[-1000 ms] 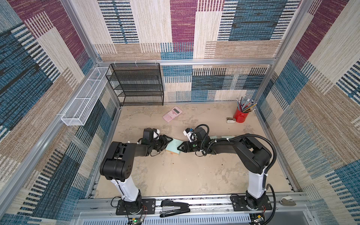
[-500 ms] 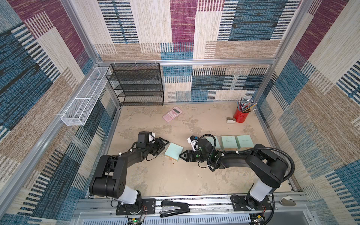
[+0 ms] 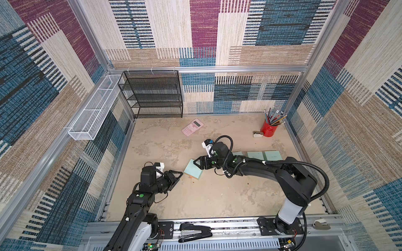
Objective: Take out the earrings from the drawer-style jewelry box
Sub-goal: Open the drawer in the jewelry box.
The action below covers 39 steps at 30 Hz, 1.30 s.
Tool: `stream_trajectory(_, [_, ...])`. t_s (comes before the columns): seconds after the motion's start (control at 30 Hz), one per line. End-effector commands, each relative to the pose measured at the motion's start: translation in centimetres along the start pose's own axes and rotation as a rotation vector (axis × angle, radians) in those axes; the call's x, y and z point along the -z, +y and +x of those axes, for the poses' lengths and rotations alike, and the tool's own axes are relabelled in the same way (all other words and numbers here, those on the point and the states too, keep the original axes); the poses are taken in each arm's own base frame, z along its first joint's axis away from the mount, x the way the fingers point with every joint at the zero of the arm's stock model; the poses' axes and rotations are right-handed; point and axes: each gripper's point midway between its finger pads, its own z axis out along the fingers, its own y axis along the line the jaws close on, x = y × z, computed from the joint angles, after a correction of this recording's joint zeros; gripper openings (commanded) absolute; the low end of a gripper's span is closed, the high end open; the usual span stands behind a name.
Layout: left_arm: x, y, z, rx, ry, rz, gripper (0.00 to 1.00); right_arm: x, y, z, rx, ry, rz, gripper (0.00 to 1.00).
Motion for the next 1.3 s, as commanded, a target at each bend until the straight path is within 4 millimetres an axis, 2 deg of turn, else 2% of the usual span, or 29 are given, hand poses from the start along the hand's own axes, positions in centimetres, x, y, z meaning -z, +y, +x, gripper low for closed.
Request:
stream_trajectory(0.0, [-1.3,-0.6,1.3,0.042,0.08,0.036,0.48,-1.0,-1.2,0.8,0.047,0.064,0.06,0.72])
stream_trajectory(0.2, [-4.4,0.0,1.5,0.043,0.111,0.035,0.47,-2.5,-1.1,0.8,0.045,0.1,0.045,0.72])
stream_trajectory(0.37, [-5.8,0.5,0.9,0.061,0.096,0.029,0.41,-2.7,-0.5,0.9,0.04,0.115,0.014,0.72])
stream_trajectory(0.6, [-6.4,2.0,-0.1,0.081,0.04,-0.018,0.35,-2.4,0.7,1.1,0.043,0.133,-0.046,0.71])
stream_trajectory(0.87, [-7.2,2.4,-0.5,0.091,0.034,-0.019,0.29,-2.3,1.0,1.9,0.039,0.154,-0.074,0.67])
stream_trajectory(1.27, [-8.3,1.8,-0.9,0.102,0.031,0.039,0.19,-2.9,1.1,3.4,0.045,0.194,-0.098,0.6])
